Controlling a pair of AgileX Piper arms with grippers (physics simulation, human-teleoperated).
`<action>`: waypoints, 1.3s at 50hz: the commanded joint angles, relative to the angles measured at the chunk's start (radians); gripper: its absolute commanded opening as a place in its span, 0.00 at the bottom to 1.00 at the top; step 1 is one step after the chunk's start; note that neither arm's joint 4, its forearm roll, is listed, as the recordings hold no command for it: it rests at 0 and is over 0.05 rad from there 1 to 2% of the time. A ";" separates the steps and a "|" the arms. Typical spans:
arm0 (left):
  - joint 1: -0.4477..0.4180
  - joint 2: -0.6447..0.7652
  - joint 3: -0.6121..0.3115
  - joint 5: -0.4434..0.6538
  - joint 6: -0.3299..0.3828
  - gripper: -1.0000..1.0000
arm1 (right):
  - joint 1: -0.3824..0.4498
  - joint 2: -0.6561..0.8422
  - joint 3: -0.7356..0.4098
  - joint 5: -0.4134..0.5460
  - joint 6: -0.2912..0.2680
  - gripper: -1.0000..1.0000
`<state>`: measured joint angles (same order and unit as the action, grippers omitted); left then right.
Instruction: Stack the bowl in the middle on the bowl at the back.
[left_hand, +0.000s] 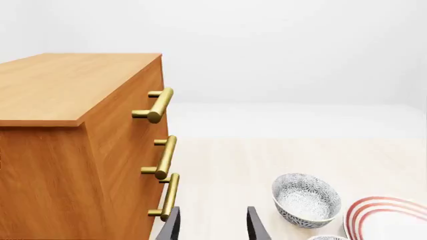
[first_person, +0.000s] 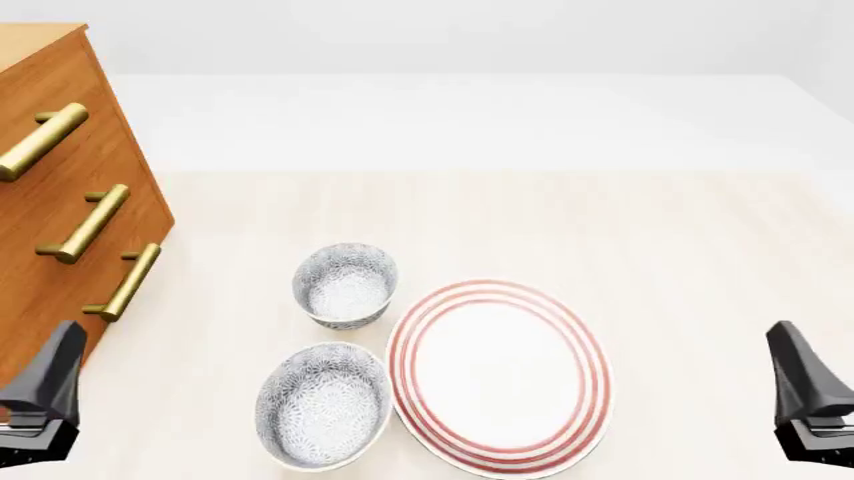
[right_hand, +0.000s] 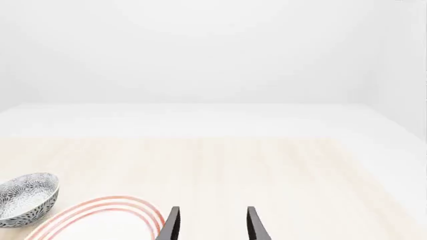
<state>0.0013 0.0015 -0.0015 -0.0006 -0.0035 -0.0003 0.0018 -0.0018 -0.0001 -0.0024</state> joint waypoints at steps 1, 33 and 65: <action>0.004 0.003 -0.003 -0.001 -0.009 1.00 | -0.001 0.001 -0.003 0.000 -0.007 1.00; -0.083 0.025 -0.168 0.134 0.033 1.00 | -0.020 0.006 -0.004 -0.005 0.009 1.00; -0.235 0.509 -0.630 0.489 -0.186 1.00 | -0.023 0.007 -0.004 -0.004 0.020 1.00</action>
<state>-0.2019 0.3969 -0.5131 0.3844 -0.1112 -0.0228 0.0089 -0.0062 -0.0044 0.0156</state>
